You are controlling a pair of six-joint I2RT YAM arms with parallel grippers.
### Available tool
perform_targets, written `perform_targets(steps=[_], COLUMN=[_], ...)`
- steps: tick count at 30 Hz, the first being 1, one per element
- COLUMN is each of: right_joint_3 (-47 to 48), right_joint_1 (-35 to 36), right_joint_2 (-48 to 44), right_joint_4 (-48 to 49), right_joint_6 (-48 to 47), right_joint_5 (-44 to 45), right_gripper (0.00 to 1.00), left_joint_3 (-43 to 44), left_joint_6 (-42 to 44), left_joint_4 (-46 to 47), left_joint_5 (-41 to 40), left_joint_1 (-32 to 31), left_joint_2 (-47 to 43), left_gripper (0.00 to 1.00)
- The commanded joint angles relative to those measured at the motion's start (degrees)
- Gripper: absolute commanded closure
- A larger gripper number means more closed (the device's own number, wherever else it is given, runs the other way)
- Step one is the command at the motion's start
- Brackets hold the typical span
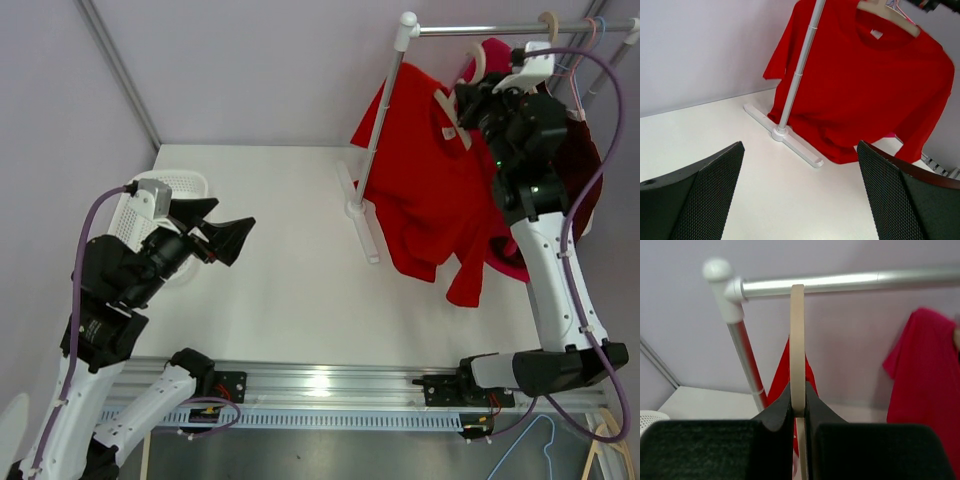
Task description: Remove the t-shirt from the hanger
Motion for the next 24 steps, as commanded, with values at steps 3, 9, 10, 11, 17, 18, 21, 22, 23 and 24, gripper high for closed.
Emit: perform_targets(steps=[3,9,10,11,17,18,21,22,23,24], right_joint_3=[-5.0,0.0,-0.25,-0.17,1.94,2.9,5.45,7.37,8.26,9.31], right_joint_1=[11.31,24.84,27.82,28.98,31.28,31.28,31.37,31.37,31.37,31.28], right_joint_2=[-6.63,-4.44,-3.56,-3.55,0.14,0.66,3.91,6.01,6.99,7.87], right_joint_4=[-3.35,-14.35,-14.01,-14.01,-18.66,-19.36,-21.39,-21.39,-21.22,-22.09], right_joint_6=[4.41,16.54,16.89,16.9,21.64,22.43,23.14,21.83,21.38,21.38], right_joint_5=[29.19,51.34,58.07,61.19,69.99,70.96,74.48,74.92,75.36,75.89], right_gripper=[1.0,1.0,1.0,1.0,1.0,1.0,1.0,1.0,1.0,1.0], left_joint_3=[-2.13,-1.7,-0.66,-0.65,1.9,1.81,0.94,-1.07,-1.78,-2.4], left_joint_6=[1.94,3.17,3.78,3.96,6.86,6.95,8.53,11.23,12.56,12.92], left_joint_4=[2.46,2.65,2.13,1.68,3.08,4.91,9.39,11.33,13.35,14.94], left_joint_5=[-1.71,-6.98,-9.25,-10.06,-23.23,-23.86,-25.87,-26.49,-27.54,-28.34], left_joint_1=[-3.8,-10.56,-13.45,-15.04,-30.25,-31.57,-36.58,-39.99,-41.5,-42.73], left_joint_2=[0.78,3.41,4.89,5.95,13.5,14.39,17.46,17.65,18.09,18.35], left_gripper=[0.01,0.0,0.0,0.01,0.01,0.0,0.0,0.0,0.0,0.01])
